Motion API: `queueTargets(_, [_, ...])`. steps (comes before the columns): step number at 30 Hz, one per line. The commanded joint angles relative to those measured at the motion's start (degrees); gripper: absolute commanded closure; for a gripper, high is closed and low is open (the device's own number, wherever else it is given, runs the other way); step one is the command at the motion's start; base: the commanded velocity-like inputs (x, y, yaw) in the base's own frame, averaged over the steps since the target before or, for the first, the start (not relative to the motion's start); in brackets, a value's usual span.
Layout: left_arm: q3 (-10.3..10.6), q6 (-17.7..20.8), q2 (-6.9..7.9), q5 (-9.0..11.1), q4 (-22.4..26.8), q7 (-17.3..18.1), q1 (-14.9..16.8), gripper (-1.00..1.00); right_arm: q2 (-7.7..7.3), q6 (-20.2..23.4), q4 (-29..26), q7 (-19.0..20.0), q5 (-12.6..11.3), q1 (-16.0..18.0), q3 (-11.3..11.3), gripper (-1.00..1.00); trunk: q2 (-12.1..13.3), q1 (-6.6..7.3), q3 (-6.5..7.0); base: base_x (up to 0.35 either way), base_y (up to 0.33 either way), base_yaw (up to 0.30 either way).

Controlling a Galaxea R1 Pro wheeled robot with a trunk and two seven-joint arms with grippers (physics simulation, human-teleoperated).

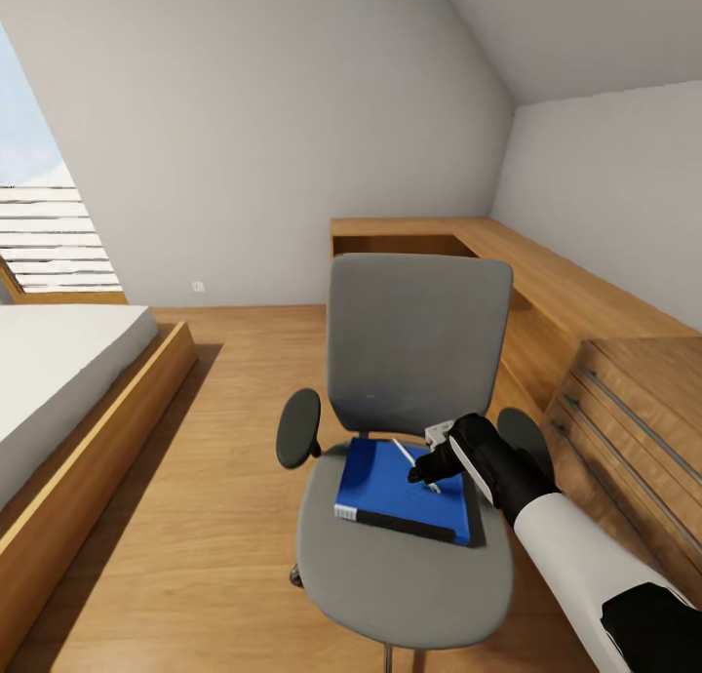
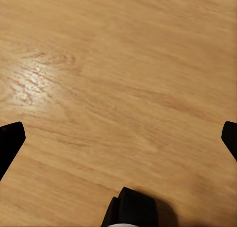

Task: In the bedroom, organize the workspace by keeping the computer under the desk, ensuring the monitor is on the desk, placing the keyboard on the desk next to the monitor, placing the mouse on the desk next to the keyboard, moving the folder from the swivel chair onto the desk next to the mouse, stacking the notebook on top of the folder with the pen on top of the notebook, and positioning the swivel chair next to the desk.

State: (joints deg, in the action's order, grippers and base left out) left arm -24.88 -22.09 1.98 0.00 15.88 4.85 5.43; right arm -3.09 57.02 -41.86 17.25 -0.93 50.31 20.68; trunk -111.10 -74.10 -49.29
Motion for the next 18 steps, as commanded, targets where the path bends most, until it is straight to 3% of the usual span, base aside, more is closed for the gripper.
queueTargets(1, [-0.5, -0.1, -0.01, 0.0, -0.1, 0.5, 0.1, -1.0, -0.09, 0.2, -0.1, 0.1, -0.1, 0.0, 0.2, -1.0, -0.4, -0.22, -0.23, 0.0, 0.0, 0.0])
queueTargets(13, [-0.5, -0.1, -0.01, 0.0, -0.1, 0.5, 0.1, -1.0, -0.16, 0.2, -0.1, 0.1, -0.3, 0.0, 0.1, -1.0, -0.4, -0.22, -0.23, 0.0, 0.0, 0.0])
queueTargets(18, [-0.5, -0.5, -0.04, 0.0, -0.1, 0.5, 0.1, -1.0, -0.16, 0.2, -0.1, 0.1, -0.4, 0.0, 0.0, -1.0, -2.4, -1.32, -1.13, 0.0, 0.0, 0.0])
